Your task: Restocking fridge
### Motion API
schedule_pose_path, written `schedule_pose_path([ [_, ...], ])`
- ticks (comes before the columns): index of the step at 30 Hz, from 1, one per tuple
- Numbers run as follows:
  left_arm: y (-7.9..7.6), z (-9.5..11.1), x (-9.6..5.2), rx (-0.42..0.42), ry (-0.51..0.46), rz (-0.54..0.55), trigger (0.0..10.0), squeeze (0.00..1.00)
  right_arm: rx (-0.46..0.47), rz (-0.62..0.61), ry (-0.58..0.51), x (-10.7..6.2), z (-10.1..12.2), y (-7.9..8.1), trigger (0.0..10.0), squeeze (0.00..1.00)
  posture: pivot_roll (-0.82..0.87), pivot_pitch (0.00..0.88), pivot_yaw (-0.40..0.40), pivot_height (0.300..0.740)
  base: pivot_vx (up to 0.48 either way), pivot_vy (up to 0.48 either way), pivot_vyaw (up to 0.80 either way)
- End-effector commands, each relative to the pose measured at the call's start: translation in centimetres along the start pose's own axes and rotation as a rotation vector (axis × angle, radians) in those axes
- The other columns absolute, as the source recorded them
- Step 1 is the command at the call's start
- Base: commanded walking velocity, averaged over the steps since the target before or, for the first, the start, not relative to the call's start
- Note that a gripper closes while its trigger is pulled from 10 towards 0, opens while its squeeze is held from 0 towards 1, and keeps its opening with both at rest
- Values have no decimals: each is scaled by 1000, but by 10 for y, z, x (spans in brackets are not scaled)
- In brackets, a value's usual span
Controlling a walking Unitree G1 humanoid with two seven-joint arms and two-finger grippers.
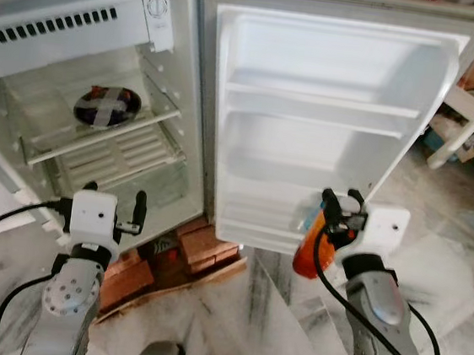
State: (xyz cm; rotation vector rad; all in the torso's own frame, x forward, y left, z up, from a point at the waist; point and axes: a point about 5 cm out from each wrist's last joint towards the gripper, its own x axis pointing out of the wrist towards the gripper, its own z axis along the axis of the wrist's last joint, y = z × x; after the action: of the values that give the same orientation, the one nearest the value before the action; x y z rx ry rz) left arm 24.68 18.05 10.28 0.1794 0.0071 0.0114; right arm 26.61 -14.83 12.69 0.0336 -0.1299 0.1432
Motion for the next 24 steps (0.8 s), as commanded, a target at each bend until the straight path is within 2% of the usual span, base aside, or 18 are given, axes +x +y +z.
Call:
schedule_pose_path([
  [1,-8,2,3,4,-13,-40,10000,0,-19,0,-39,4,7,1,10000,0,142,70,-4,740,0,-435,0],
  [4,-10,4,4,-3,-19,-44,10000,0,-19,41,-64,6,12,6,10000,0,137,80,-10,740,0,-400,0],
  [8,-12,4,-1,-8,-17,-51,10000,0,-11,41,-39,1,9,2,10000,0,131,107,-27,740,0,-393,0],
  [14,-16,1,-6,-28,-5,-48,10000,0,-10,74,-34,2,10,5,10000,0,126,128,-44,740,0,-393,0],
  [20,-19,1,-11,-51,4,-18,10000,0,11,96,-22,0,11,5,10000,0,117,150,-54,740,0,0,0],
  [24,-17,0,-11,-60,13,0,10000,0,-22,102,-23,-2,11,4,10000,0,111,161,-52,740,0,0,350],
])
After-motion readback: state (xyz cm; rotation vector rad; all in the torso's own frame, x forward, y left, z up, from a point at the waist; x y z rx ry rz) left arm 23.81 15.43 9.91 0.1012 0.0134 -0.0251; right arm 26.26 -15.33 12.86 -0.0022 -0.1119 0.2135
